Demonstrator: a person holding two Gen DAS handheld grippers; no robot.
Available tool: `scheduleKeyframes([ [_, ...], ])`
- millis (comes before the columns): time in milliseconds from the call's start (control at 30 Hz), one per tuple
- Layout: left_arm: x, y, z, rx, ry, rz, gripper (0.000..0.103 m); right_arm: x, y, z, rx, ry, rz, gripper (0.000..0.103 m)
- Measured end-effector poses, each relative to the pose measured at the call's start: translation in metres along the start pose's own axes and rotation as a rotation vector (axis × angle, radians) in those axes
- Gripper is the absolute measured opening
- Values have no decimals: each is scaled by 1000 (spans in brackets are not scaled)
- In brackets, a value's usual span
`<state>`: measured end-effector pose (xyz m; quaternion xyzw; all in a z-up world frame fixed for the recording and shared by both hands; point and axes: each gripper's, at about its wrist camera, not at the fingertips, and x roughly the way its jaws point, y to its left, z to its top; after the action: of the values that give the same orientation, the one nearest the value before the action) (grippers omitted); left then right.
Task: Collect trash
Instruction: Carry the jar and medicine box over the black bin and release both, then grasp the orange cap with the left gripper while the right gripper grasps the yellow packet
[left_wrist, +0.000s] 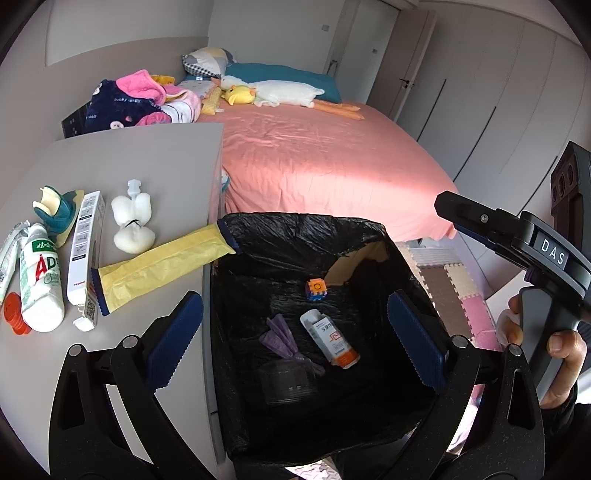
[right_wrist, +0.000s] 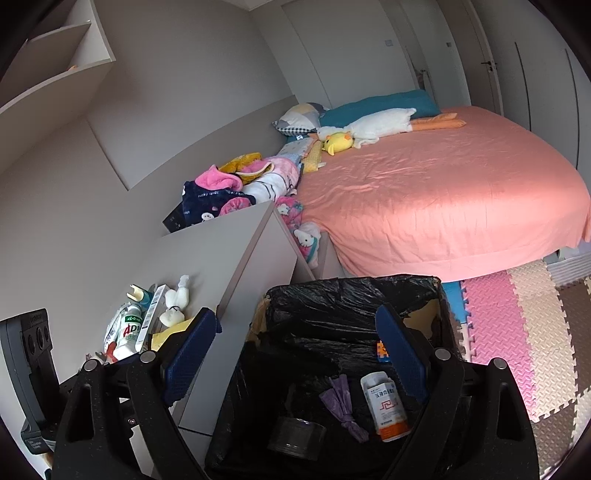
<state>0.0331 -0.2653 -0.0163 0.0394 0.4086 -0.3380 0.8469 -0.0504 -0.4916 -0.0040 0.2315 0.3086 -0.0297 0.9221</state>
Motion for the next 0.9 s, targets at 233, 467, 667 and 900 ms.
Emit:
scheduleKeyframes([
  [233, -6, 23, -4, -30, -9, 45, 97, 19, 20, -7, -25, 42, 31, 88],
  [467, -17, 54, -10, -73, -25, 88, 97, 42, 45, -15, -54, 90, 60, 88],
  [667, -28, 80, -14, -112, -34, 118, 97, 61, 65, -21, -73, 126, 81, 88],
  [900, -39, 114, -19, -169, -42, 159, 97, 85, 89, -30, -104, 174, 106, 88],
])
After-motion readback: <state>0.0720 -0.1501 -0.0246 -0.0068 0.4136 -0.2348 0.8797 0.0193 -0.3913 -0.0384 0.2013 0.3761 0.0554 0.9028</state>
